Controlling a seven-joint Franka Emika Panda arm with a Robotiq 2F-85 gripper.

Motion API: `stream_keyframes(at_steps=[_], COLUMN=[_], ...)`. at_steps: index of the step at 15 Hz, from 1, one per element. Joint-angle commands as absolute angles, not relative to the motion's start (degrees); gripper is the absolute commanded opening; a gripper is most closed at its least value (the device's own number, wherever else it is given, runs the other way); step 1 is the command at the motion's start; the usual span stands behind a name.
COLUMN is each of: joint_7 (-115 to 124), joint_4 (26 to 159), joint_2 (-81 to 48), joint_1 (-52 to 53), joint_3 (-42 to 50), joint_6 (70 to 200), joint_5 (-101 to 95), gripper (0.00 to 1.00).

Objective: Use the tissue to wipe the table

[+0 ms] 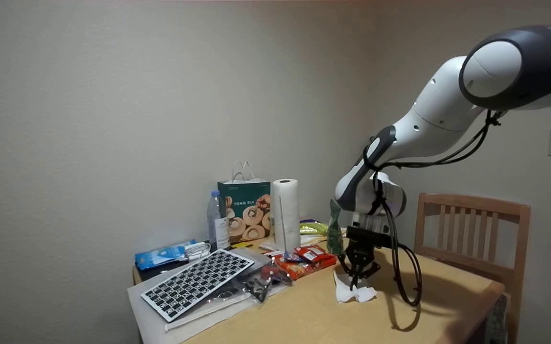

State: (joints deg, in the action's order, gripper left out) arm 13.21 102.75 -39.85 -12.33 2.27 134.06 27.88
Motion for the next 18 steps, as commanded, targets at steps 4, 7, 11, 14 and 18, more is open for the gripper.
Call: stream_keyframes(at_steps=[4, 7, 11, 14, 18], joint_7=[18.9, 18.0, 18.0, 22.0, 30.1], joint_4=[104.1, 102.7, 102.6, 100.6, 99.4], joint_2=[-41.5, -40.4, -40.4, -42.3, -43.8], joint_1=[-15.2, -15.9, -15.4, -14.8, -16.1], joint_3=[8.7, 8.1, 7.7, 9.3, 12.5], joint_6=[141.8, 139.2, 139.2, 140.2, 140.0], joint_5=[28.2, 27.3, 27.2, 27.4, 28.3], gripper=[0.0, 0.02, 0.02, 0.0, 0.0])
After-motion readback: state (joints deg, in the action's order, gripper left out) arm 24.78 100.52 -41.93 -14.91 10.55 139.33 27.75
